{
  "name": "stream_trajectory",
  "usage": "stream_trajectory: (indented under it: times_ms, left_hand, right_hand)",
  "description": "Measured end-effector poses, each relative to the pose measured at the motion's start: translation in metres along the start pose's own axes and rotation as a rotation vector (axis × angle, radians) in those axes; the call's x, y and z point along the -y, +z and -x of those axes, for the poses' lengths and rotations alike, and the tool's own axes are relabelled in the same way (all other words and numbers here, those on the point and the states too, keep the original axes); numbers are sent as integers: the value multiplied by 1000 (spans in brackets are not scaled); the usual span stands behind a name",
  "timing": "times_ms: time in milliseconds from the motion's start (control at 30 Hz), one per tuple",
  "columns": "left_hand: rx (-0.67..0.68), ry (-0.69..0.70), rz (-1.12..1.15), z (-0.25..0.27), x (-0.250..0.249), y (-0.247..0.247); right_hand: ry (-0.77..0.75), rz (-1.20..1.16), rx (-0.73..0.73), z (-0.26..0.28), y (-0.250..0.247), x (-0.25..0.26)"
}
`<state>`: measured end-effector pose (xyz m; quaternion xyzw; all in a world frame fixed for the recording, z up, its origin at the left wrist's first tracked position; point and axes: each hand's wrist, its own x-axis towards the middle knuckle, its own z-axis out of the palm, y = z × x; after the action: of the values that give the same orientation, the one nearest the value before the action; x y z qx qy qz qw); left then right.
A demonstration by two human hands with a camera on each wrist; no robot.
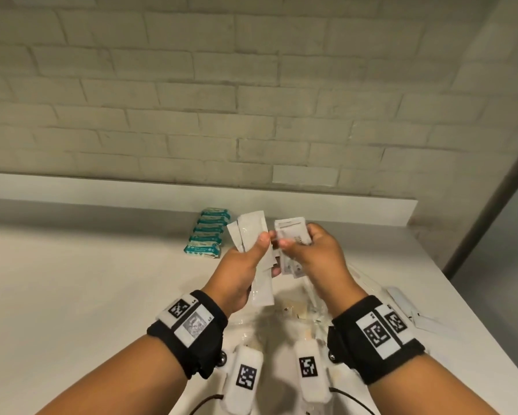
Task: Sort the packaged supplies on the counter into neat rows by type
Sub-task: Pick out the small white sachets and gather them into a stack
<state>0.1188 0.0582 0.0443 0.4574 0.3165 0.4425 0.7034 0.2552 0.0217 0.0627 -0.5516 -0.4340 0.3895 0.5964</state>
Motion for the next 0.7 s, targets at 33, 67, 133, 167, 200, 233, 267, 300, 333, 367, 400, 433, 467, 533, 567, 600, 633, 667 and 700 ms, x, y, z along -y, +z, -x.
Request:
stream_trajectory:
  times_ms: [33, 67, 133, 167, 200, 233, 267, 300, 333, 367, 400, 433, 467, 533, 567, 600, 633, 667, 700]
  left_hand:
    - [-7, -4, -18, -1, 0, -1]
    - [-1, -14, -38, -3, 0, -2]
    - [59, -53, -90, -4, -2, -3]
    - [94, -73, -114, -4, -2, -1]
    - [127, -88, -133, -3, -2, 0]
    - [155, -103, -151, -2, -2, 4]
    - [172, -112, -170, -2, -1, 5]
    - [182, -126, -191, -2, -1, 6]
    - [186, -142, -213, -4, 0, 6]
    - [177, -169, -209, -5, -1, 5]
    - [162, -198, -171, -7, -2, 3]
    - [145, -222, -110, -8, -4, 2]
    - [136, -223, -41, -10, -6, 3]
    - [99, -182, 56, -12, -9, 6]
    - [68, -156, 81, -13, -11, 9]
    - [36, -125, 82, -15, -10, 9]
    - [9, -95, 77, -17, -9, 11]
    - [-20, -64, 60, -19, -7, 12]
    - [-50, -43, 50, -20, -5, 12]
  right_hand:
    - [-25, -6, -38, -2, -6, 3]
    - [-46, -27, -51, -5, -12, 6]
    - [-30, -120, 24, -10, -19, 12]
    - [0, -162, 88, -11, -19, 15]
    - [26, -166, 151, -10, -18, 16]
    - [47, -150, 187, -9, -16, 17]
    - [43, -135, 188, -8, -15, 18]
    - [22, -144, 158, -8, -16, 20]
    - [-30, -161, 111, -9, -20, 23]
    - [-114, -167, 73, -10, -26, 27]
    - [-222, -115, 56, -11, -32, 30]
    - [-321, -12, 76, -11, -38, 34]
    - [-383, 124, 127, -11, -42, 34]
    - [-386, 382, 267, -8, -46, 28]
    - [-347, 467, 314, -6, -48, 22]
    - [-289, 491, 332, -4, -49, 17]
    - [-221, 470, 319, -2, -51, 12]
    - [-160, 413, 292, -1, -54, 8]
    - [-105, 345, 257, 1, -58, 6]
